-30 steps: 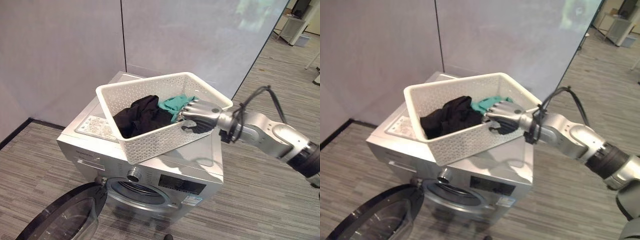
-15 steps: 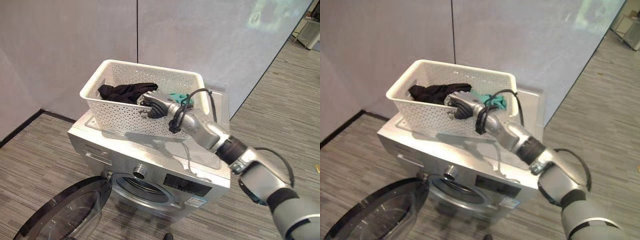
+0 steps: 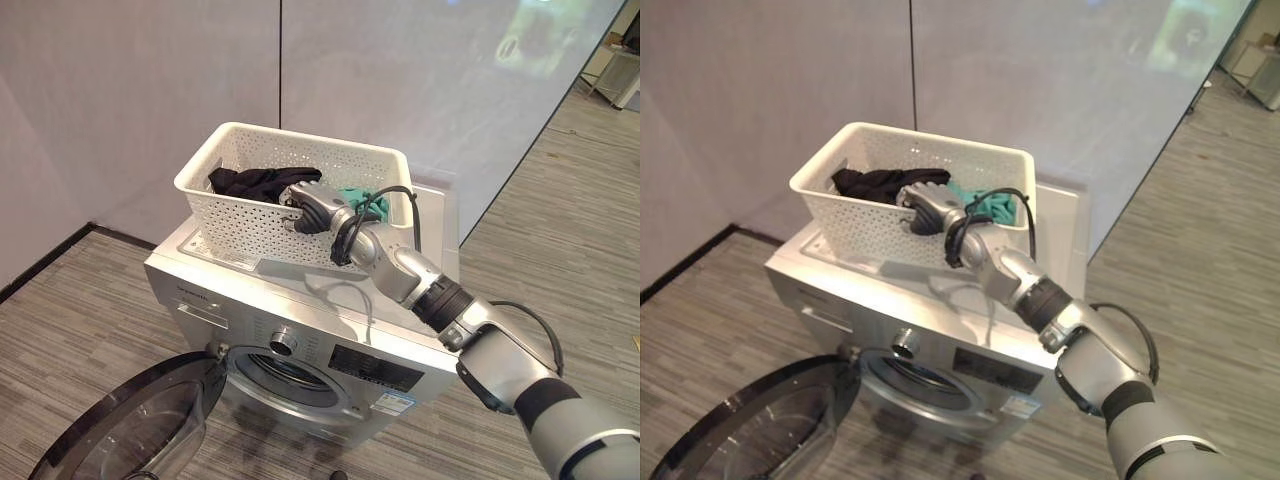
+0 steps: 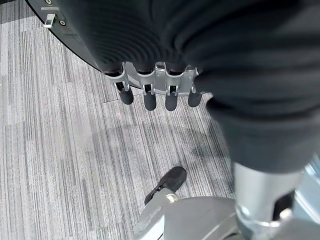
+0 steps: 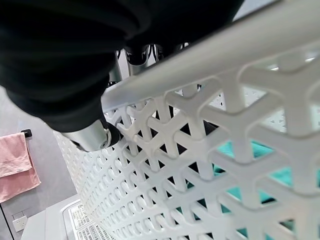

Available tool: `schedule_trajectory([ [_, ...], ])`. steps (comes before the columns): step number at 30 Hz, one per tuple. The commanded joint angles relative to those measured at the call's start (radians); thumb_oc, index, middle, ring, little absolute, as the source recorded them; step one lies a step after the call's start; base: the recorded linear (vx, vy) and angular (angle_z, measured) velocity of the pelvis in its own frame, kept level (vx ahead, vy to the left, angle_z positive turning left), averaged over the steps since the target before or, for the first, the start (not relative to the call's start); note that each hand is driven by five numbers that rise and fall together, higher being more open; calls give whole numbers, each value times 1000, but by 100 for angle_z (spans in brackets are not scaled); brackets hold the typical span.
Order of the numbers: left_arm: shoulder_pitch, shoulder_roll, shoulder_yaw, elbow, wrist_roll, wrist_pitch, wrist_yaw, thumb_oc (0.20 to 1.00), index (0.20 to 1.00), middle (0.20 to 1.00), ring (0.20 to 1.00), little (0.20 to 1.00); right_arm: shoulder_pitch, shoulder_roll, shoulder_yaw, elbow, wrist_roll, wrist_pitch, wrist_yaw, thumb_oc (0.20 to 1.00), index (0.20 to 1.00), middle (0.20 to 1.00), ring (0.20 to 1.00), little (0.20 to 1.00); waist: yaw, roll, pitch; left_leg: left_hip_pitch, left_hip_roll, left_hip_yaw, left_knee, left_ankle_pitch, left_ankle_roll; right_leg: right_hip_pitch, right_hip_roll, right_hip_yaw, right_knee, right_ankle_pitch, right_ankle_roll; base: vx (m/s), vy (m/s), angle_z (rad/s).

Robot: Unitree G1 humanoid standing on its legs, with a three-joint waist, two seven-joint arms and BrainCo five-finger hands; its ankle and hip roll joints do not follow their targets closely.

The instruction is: Grab the laundry basket,head to the washer,open it,put in the laundry and shut it.

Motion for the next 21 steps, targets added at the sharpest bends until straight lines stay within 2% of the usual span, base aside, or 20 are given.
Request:
schedule_trajectory([
  [1, -37, -2, -6, 81, 17, 6, -5, 1000, 1000, 1000, 1000, 1000, -64, 28, -94, 29, -30, 7, -38, 200, 200, 200, 200, 200, -1, -81, 8, 2, -59, 10, -40, 13, 29, 87, -51, 32, -134, 120, 105, 0, 0, 0],
  [10, -40, -2, 10, 67, 27, 6, 1, 1000, 1000, 1000, 1000, 1000, 46, -11, -147, -152, -9, -11, -44, 200, 200, 200, 200, 200, -8, -75, 4, 7, -60, 8, -40, 10, 30, 91, -52, 36, -129, 117, 105, -4, 1, -4],
  [11, -37, -4, 10, 66, 38, 7, 2, 1000, 1000, 1000, 1000, 1000, 67, -31, -163, -190, -27, -15, -57, 856, 856, 856, 856, 856, -8, -72, 5, 6, -60, 7, -40, 10, 31, 92, -53, 35, -130, 116, 105, 0, 0, 0],
  [12, -37, -4, 9, 65, 38, 7, 2, 1000, 1000, 1000, 1000, 1000, 71, -33, -165, -195, -28, -14, -55, 1000, 1000, 1000, 1000, 1000, -7, -72, 5, 6, -60, 6, -40, 10, 31, 92, -53, 34, -130, 116, 105, 0, 0, 0],
  [16, -32, -10, 21, 60, 62, 7, 11, 1000, 1000, 1000, 1000, 1000, 136, -90, -221, -333, -46, -40, -92, 1000, 1000, 1000, 1000, 1000, -10, -66, 8, 0, -62, 3, -40, 12, 32, 89, -54, 32, -134, 116, 107, 1, 4, 0],
  [21, -17, 4, 64, 59, 120, 9, 20, 1000, 1000, 1000, 1000, 1000, 307, -185, -352, -610, -24, -97, -133, 1000, 1000, 1000, 1000, 1000, -28, -55, 14, -9, -65, 10, -40, 11, 34, 80, -58, 29, -134, 118, 114, 0, 1, -1],
])
